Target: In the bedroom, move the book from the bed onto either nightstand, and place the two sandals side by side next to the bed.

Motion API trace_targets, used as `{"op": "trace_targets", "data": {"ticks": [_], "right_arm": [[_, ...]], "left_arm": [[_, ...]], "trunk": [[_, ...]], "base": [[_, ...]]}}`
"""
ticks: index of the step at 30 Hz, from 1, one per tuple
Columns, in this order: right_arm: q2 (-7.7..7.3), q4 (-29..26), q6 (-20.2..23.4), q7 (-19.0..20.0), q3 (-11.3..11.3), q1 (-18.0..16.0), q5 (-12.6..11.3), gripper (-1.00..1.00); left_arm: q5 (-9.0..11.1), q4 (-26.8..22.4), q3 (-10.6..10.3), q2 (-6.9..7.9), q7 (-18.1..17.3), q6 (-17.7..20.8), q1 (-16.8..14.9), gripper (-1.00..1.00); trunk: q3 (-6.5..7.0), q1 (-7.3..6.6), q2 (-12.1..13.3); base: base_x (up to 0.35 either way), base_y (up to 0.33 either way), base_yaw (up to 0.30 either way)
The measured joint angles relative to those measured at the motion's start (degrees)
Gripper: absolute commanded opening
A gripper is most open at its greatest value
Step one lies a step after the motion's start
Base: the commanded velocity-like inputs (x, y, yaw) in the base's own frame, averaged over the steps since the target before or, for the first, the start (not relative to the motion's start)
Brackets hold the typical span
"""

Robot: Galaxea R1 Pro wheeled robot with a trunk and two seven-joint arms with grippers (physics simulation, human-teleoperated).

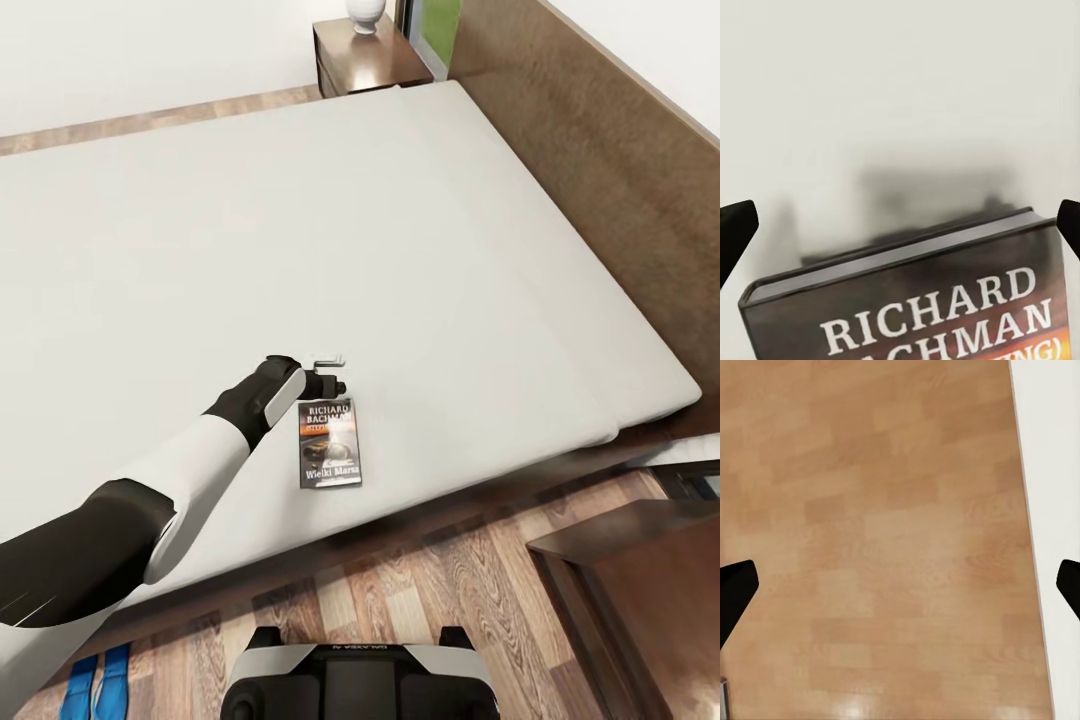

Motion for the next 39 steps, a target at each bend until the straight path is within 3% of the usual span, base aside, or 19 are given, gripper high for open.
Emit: {"op": "trace_targets", "data": {"ticks": [39], "right_arm": [[-0.06,0.0,0.0,0.0,0.0,0.0,0.0,1.0]], "left_arm": [[0.0,0.0,0.0,0.02,-0.1,0.0,0.0,1.0]], "trunk": [[-0.62,0.01,0.0]], "base": [[-0.012,0.0,0.0]]}}
